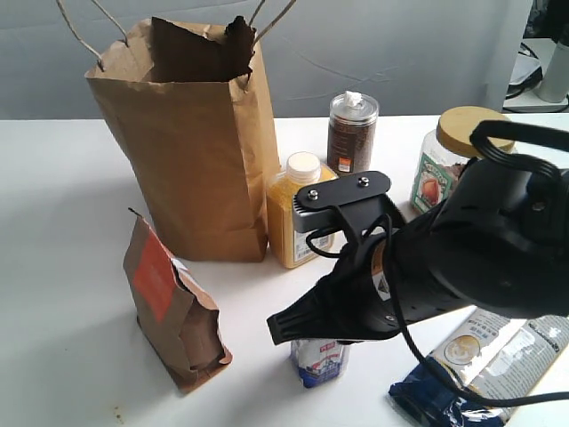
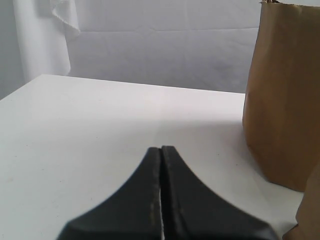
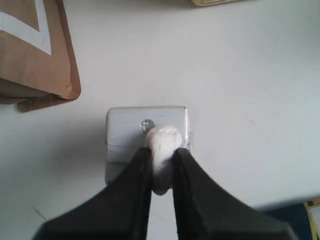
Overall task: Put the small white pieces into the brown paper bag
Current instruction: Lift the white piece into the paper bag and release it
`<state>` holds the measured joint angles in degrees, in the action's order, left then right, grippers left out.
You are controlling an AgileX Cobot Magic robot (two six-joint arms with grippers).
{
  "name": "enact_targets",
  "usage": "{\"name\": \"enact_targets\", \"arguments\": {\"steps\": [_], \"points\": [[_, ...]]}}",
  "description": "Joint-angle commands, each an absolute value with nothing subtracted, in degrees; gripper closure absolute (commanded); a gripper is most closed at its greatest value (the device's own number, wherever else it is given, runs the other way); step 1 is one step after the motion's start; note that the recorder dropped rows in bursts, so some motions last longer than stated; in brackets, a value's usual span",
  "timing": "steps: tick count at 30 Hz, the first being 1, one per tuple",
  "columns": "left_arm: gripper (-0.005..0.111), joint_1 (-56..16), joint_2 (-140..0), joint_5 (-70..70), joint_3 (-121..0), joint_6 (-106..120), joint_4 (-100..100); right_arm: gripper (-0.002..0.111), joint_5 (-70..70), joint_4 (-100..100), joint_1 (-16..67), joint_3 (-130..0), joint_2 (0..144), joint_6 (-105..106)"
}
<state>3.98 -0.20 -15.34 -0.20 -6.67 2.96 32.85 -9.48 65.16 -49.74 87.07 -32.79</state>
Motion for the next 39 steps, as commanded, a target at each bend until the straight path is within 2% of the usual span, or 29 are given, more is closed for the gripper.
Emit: {"name": "enact_targets", "arguments": {"steps": [1, 10, 20, 30, 39], "points": [[0.107, 3.74, 0.00, -15.20, 0.00, -6.88, 2.51, 0.108, 32.59, -8.96, 65.20, -49.46, 87.78, -32.53], [0.107, 3.74, 0.00, -15.20, 0.00, -6.88, 2.51, 0.108, 29.97, -10.71, 65.20, -49.46, 79.67, -32.53], [0.107, 3.74, 0.00, -15.20, 0.00, -6.88, 2.51, 0.108, 4.38, -12.87, 65.16, -50.74, 73.83, -30.08], [0.107, 3.74, 0.00, -15.20, 0.00, -6.88, 2.51, 0.108, 4.94, -18.43, 64.30, -69.66, 85.84, -27.02], [0.107, 3.74, 0.00, -15.20, 0.00, -6.88, 2.51, 0.108, 11.24, -23.17, 60.52, -88.60, 101.33, -27.02]]}}
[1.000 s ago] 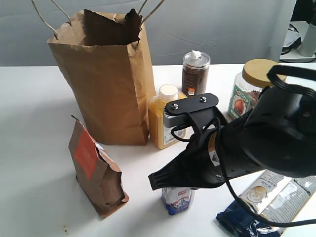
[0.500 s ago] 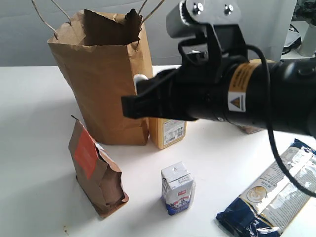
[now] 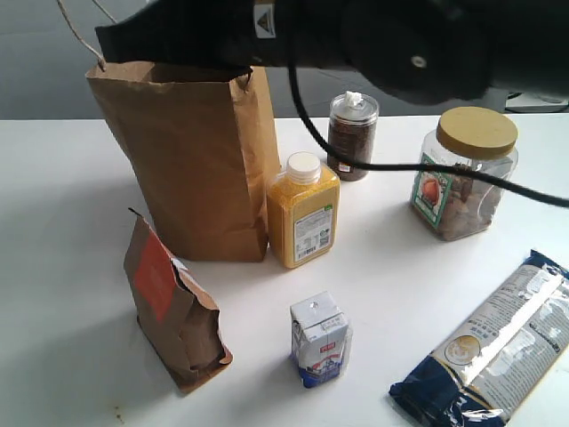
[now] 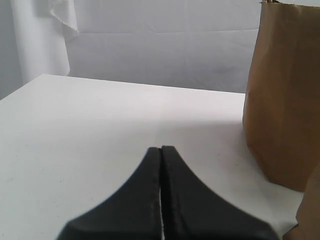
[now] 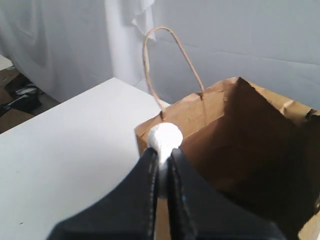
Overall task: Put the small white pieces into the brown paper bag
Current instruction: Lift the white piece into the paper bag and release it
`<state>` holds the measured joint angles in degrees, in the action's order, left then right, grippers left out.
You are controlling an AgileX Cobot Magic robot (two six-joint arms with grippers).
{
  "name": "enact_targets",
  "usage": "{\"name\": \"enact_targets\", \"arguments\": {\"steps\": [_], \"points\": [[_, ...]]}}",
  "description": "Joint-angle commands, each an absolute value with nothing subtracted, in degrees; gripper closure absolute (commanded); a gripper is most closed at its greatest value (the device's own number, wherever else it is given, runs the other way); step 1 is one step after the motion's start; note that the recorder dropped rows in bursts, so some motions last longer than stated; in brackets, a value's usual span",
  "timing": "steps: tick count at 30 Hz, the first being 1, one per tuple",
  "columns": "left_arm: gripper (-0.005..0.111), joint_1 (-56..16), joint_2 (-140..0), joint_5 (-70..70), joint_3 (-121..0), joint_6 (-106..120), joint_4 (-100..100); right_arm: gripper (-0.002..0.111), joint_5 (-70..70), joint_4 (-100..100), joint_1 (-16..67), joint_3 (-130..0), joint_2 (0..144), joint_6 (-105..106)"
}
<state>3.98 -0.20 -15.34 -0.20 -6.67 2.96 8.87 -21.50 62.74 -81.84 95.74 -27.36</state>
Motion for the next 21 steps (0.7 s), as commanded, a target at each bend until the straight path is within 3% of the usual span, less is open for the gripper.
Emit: {"name": "enact_targets", "arguments": {"steps": [1, 10, 12, 15, 17, 21], "points": [[0.107, 3.74, 0.00, -15.20, 0.00, -6.88, 2.51, 0.108, 11.54, -23.18, 59.80, -90.38, 102.90, -27.02], [0.107, 3.74, 0.00, -15.20, 0.00, -6.88, 2.51, 0.106, 19.54, -22.81, 57.17, -101.85, 112.06, -27.02], [0.107, 3.74, 0.00, -15.20, 0.00, -6.88, 2.51, 0.099, 19.80, -22.81, 57.17, -102.51, 112.39, -27.02], [0.107, 3.74, 0.00, -15.20, 0.00, -6.88, 2.51, 0.069, 20.73, -22.50, 57.17, -102.51, 112.39, -27.40], [0.107, 3.74, 0.00, -15.20, 0.00, -6.88, 2.51, 0.058, 21.62, -22.50, 57.17, -102.51, 112.39, -27.58], [0.107, 3.74, 0.00, -15.20, 0.00, -6.88, 2.51, 0.057, 21.62, -21.67, 57.17, -102.51, 112.28, -27.58]]}}
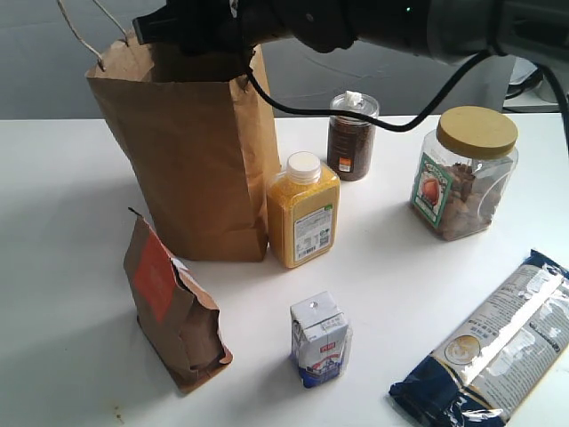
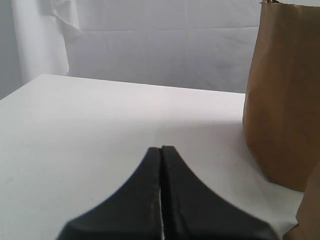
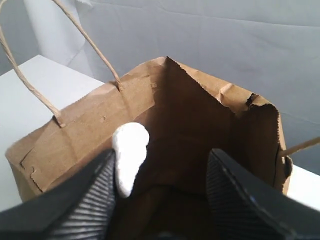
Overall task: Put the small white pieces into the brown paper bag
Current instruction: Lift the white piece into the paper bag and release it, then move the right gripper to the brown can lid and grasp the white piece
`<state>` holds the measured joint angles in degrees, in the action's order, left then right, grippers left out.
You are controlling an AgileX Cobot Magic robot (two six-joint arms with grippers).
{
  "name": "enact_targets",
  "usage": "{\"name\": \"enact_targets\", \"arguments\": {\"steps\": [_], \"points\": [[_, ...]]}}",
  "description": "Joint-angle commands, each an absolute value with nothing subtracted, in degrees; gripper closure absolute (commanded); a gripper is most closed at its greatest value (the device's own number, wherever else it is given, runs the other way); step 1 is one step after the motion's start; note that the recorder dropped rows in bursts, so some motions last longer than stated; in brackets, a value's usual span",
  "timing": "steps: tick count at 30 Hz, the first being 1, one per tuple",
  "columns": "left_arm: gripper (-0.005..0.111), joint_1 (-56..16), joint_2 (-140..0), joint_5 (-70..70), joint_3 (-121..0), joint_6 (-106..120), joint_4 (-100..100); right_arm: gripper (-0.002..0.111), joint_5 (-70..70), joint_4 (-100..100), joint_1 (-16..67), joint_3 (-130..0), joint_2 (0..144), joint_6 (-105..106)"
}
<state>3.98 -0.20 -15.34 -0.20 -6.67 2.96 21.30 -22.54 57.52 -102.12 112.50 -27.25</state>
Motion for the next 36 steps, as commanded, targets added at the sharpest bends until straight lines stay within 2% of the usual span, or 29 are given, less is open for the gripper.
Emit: {"name": "enact_targets", "arguments": {"steps": [1, 4, 6, 9, 11, 17, 21, 27, 36], "points": [[0.107, 3.74, 0.00, -15.20, 0.00, -6.88, 2.51, 0.057, 21.73, -21.40, 57.17, -102.51, 112.27, -27.58], [0.107, 3.74, 0.00, -15.20, 0.00, -6.88, 2.51, 0.055, 21.87, -21.01, 57.17, -102.51, 112.27, -27.13], [0.107, 3.74, 0.00, -15.20, 0.00, -6.88, 2.51, 0.048, 21.87, -21.01, 57.17, -102.51, 112.27, -27.13], [0.107, 3.74, 0.00, -15.20, 0.00, -6.88, 2.51, 0.050, 22.56, -20.39, 57.92, -102.51, 111.05, -27.25], [0.107, 3.74, 0.00, -15.20, 0.00, -6.88, 2.51, 0.057, 24.04, -20.39, 58.98, -102.51, 109.83, -27.25], [0.107, 3.74, 0.00, -15.20, 0.00, -6.88, 2.51, 0.087, 36.65, -22.48, 65.06, -102.05, 105.69, -27.14], [0.107, 3.74, 0.00, -15.20, 0.00, -6.88, 2.51, 0.107, 38.42, -23.60, 68.71, -95.63, 102.31, -26.84], [0.107, 3.74, 0.00, -15.20, 0.00, -6.88, 2.51, 0.108, 35.12, -23.60, 69.09, -82.23, 97.05, -29.59], [0.107, 3.74, 0.00, -15.20, 0.00, -6.88, 2.51, 0.108, 33.57, -22.23, 61.96, -69.22, 90.57, -31.48]]}}
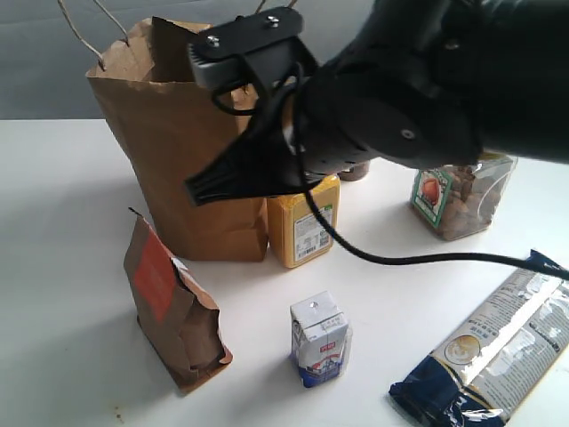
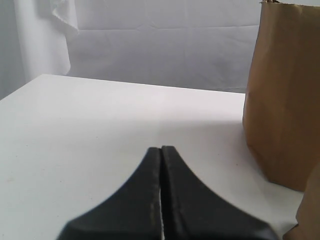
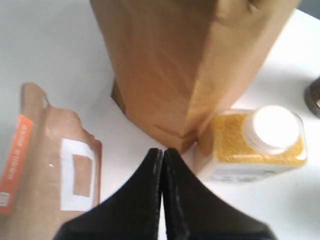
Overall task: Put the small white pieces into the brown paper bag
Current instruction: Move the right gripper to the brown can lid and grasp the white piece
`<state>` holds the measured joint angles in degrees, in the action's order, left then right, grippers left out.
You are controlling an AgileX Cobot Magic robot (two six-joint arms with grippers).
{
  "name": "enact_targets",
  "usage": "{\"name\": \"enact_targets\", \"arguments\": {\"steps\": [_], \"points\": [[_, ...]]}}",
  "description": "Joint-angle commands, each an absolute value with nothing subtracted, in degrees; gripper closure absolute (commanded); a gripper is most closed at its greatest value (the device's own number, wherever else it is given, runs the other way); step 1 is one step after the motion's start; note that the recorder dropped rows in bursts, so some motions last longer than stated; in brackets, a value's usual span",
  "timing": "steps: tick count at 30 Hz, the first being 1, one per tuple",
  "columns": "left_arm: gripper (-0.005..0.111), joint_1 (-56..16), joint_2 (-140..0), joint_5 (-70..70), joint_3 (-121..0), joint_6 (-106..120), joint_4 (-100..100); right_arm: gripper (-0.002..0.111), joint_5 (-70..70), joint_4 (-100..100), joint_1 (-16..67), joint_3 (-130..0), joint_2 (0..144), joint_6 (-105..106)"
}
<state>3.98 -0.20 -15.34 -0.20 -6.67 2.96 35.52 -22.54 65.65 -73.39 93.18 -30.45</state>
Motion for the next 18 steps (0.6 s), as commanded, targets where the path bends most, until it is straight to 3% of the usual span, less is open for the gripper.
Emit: {"name": "enact_targets", "arguments": {"steps": [1, 12, 18], "points": [[0.107, 3.74, 0.00, -15.20, 0.00, -6.88, 2.51, 0.108, 32.82, -22.23, 60.53, -68.25, 90.06, -31.48], [0.107, 3.74, 0.00, -15.20, 0.00, -6.88, 2.51, 0.108, 18.64, -22.34, 43.11, -67.24, 90.53, -29.84], [0.107, 3.74, 0.00, -15.20, 0.00, -6.88, 2.51, 0.108, 15.65, -20.11, 37.26, -72.13, 97.71, -24.80]]}}
